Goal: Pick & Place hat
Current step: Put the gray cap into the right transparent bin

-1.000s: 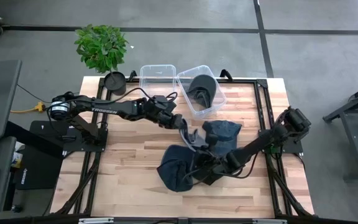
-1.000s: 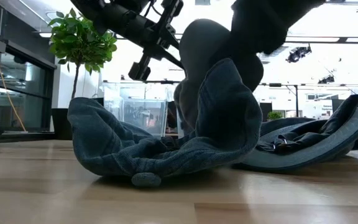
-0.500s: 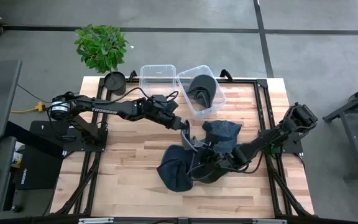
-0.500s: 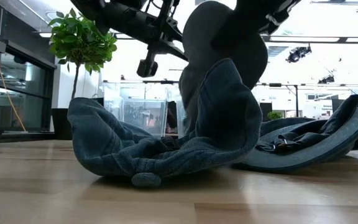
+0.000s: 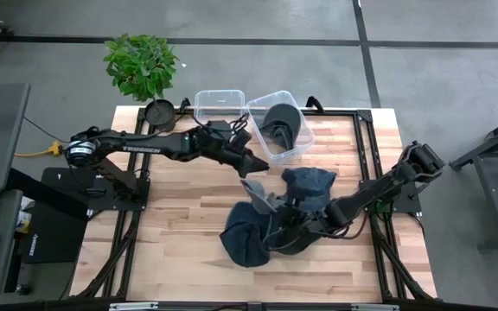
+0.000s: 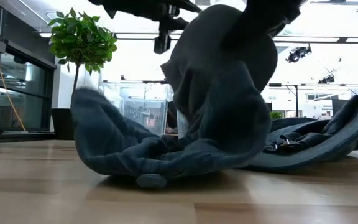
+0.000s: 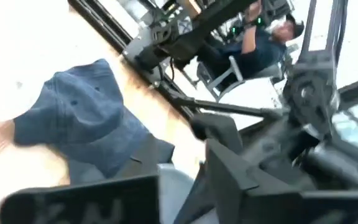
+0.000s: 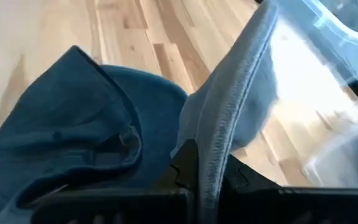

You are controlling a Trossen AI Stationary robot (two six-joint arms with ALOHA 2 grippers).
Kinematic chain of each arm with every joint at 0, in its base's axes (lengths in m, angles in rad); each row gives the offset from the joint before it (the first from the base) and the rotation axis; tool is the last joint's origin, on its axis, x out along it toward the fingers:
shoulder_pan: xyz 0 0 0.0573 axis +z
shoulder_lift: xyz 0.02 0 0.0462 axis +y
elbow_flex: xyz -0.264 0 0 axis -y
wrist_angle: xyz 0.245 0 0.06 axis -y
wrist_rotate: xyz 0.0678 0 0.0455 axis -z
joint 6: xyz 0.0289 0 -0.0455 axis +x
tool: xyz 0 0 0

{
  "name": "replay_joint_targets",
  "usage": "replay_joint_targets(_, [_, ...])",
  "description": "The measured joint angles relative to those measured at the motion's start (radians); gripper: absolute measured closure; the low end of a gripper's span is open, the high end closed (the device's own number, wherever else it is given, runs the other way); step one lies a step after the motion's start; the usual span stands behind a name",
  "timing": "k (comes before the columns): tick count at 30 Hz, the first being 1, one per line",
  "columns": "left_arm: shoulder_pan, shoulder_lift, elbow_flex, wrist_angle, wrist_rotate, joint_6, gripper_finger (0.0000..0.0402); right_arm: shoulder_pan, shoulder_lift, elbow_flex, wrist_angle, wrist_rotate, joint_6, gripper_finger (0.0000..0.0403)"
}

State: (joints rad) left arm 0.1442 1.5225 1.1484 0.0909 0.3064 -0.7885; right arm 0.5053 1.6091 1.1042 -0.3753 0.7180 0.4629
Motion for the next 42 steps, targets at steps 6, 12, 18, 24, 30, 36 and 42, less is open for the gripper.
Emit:
replay_joint_targets(6, [0.012,0.005,0.079,-0.008,-0.051,0.055,0.0219,-0.001,-0.031,0.000,-0.040,-0.003,0.011,0.0399])
replay_joint_targets(12, [0.057,0.008,0.213,-0.058,0.007,0.060,0.0181,-0.009,-0.121,0.000,-0.051,-0.008,-0.048,0.0399])
replay_joint_targets(18, [0.081,0.008,0.332,-0.201,-0.032,0.171,0.0180,-0.043,-0.262,0.000,-0.055,-0.022,-0.130,0.0399])
replay_joint_targets(24, [0.085,0.006,0.424,-0.330,-0.133,0.301,0.0180,-0.098,-0.403,0.000,-0.114,-0.100,-0.138,0.0399])
replay_joint_targets(30, [0.085,0.006,0.445,-0.350,-0.220,0.408,0.0180,-0.182,-0.523,0.000,-0.192,-0.127,-0.017,0.0399])
replay_joint_targets(36, [0.082,0.007,0.444,-0.354,-0.264,0.473,0.0180,-0.354,-0.609,0.000,-0.163,-0.216,0.026,0.0399])
replay_joint_targets(42, [0.029,0.007,0.444,-0.355,-0.417,0.630,0.0180,-0.562,-0.635,0.000,-0.021,-0.413,0.011,0.0399])
